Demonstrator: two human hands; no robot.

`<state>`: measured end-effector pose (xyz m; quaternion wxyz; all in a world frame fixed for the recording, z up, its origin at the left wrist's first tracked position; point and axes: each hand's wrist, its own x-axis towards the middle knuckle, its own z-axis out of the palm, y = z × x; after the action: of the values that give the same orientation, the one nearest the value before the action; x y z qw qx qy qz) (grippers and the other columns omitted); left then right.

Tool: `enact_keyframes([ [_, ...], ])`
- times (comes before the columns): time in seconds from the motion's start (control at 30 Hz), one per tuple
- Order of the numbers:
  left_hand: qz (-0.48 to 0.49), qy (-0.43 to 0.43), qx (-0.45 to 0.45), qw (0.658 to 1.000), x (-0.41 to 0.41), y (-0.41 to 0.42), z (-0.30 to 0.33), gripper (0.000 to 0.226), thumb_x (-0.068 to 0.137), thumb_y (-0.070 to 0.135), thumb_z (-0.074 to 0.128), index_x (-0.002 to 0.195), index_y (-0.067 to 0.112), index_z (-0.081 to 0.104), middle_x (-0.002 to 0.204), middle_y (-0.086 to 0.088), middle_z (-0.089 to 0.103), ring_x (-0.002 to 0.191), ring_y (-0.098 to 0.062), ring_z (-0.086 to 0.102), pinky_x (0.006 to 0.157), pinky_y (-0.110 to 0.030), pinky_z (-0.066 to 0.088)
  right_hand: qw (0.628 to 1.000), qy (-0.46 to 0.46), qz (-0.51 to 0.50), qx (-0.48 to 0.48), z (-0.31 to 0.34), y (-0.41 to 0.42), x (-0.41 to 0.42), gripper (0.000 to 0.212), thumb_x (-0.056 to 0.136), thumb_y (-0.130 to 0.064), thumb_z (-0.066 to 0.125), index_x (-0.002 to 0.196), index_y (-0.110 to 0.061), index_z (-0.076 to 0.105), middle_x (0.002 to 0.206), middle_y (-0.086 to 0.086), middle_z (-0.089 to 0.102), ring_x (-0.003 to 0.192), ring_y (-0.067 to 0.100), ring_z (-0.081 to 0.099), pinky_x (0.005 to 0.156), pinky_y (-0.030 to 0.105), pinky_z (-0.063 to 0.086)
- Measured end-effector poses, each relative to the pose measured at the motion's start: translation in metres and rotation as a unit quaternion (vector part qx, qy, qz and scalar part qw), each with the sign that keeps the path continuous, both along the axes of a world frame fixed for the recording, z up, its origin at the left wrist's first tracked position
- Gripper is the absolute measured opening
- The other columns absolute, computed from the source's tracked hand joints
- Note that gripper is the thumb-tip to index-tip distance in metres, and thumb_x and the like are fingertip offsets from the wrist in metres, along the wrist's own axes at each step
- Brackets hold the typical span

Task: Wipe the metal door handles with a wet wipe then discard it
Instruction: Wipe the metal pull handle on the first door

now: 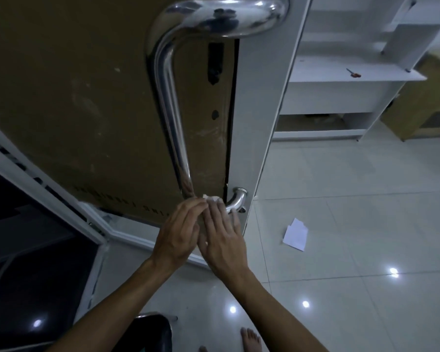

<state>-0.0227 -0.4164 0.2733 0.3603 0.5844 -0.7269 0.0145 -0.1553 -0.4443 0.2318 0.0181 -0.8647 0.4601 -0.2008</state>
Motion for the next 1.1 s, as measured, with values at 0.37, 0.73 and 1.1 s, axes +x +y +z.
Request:
enact_keyframes([
  [0.37, 0.023, -0.138, 0.113, 0.984, -0.023, 0.0, 0.0, 0.05, 0.096, 0.025, 0.034, 0.138, 0.003, 0.05, 0.144, -0.009, 0.05, 0.138, -0.021, 0.04, 0.098, -0.035, 0.05, 0.987, -0.123, -0.064, 0.086, 0.006, -0.028, -0.038, 0.065, 0.1, -0.051, 0.024, 0.156, -0.019, 0.013, 0.163, -0.005, 0.005, 0.15, 0.008, 0.002, 0.12, 0.03, 0.008],
  [0.73, -0.011, -0.098, 0.106, 0.989, -0.014, -0.003, 0.006, 0.058, 0.073, -0.004, 0.078, 0.127, 0.001, 0.059, 0.129, -0.011, 0.062, 0.125, -0.027, 0.055, 0.083, -0.041, 0.058, 0.764, -0.51, -0.241, 0.313, 0.057, -0.001, 0.037, 0.06, 0.106, -0.02, 0.031, 0.155, -0.014, -0.002, 0.162, -0.001, 0.004, 0.14, 0.006, 0.017, 0.1, 0.0, 0.008],
  [1.1, -0.009, -0.104, 0.103, 0.989, -0.014, -0.003, 0.009, 0.054, 0.081, -0.013, 0.048, 0.133, 0.001, 0.055, 0.135, -0.012, 0.058, 0.133, -0.025, 0.047, 0.088, -0.041, 0.056, 0.265, -0.785, -0.168, 0.534, 0.065, -0.057, -0.009, 0.068, 0.094, -0.062, 0.034, 0.124, -0.005, 0.057, 0.101, 0.016, 0.062, 0.092, 0.027, 0.059, 0.089, 0.041, 0.049],
])
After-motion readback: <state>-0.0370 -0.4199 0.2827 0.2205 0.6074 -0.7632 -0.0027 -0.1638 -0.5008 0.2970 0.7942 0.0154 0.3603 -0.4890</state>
